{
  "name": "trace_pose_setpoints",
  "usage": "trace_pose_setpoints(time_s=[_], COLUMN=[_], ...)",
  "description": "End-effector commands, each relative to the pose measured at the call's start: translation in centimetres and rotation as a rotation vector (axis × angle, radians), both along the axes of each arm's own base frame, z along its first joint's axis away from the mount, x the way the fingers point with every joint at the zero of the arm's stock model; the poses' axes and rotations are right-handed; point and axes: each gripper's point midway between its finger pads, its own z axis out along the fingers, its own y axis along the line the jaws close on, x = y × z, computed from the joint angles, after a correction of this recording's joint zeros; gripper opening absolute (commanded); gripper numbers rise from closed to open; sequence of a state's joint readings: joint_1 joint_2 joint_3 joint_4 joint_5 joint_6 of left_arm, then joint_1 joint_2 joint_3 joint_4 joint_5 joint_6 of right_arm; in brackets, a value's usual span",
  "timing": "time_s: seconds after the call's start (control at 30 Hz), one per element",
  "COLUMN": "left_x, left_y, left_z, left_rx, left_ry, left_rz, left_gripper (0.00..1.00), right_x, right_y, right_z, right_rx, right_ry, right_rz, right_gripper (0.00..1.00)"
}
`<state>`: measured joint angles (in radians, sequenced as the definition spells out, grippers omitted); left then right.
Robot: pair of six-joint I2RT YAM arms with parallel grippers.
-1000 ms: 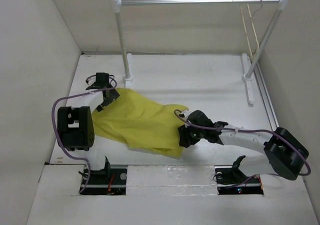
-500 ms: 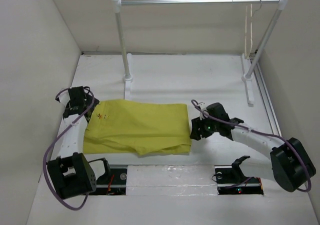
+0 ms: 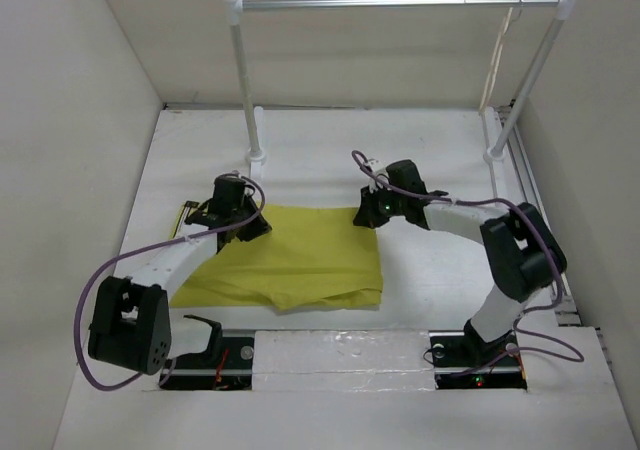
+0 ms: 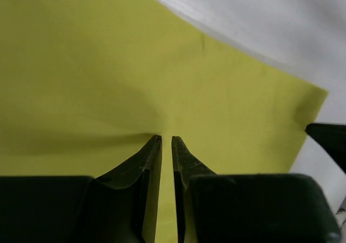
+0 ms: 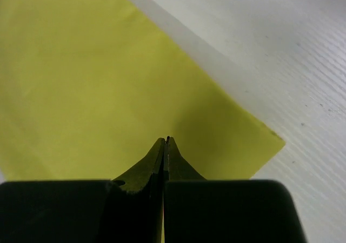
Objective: Place the trousers on the hanger
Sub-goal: Fold the trousers at the center of the board, then pick up the hanger from the clothesline.
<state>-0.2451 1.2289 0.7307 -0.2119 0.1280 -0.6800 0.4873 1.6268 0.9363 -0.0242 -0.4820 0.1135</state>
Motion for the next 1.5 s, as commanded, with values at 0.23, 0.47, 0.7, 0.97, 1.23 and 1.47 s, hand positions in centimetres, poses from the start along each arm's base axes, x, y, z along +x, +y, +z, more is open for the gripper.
trace_pose_setpoints(time_s=[0.23,0.47,0.7,0.97,1.23,1.47], left_x=[-1.3,1.8,5.0,5.3,2.1,0.0], left_y=[5.9,0.9,-2.9,-15.0,-15.6,-14.0], left_z=[-5.0,4.8,14.8,23.4,17.4,14.2], left_rx=[0.176,0.058,-0.052,0.067,-0.006,0.008], left_ry=[0.108,-0.159,-0.402,-0.6,-0.493,-0.432], left_rz=[0.149,-0.03,-0.201,-0.441,-0.509,-0.498], left_gripper=[0.18,0.28,0.15,0.0,0.19,0.32], right_x=[3.3,-2.4,-0.7,5.8,9.8,11.4], right_y=[-1.4,3.1,-1.7,-16.5,-20.9,-23.3], right_z=[0.0,13.0,31.5,42.9,41.8,40.6], right_rx=[-0.009,0.013,0.117,0.187,0.418,0.509], right_ry=[-0.039,-0.208,-0.519,-0.707,-0.598,-0.556], right_rz=[-0.107,0.079,-0.072,-0.491,-0.539,-0.622], right_gripper=[0.0,0.45,0.0,0.14,0.73,0.82])
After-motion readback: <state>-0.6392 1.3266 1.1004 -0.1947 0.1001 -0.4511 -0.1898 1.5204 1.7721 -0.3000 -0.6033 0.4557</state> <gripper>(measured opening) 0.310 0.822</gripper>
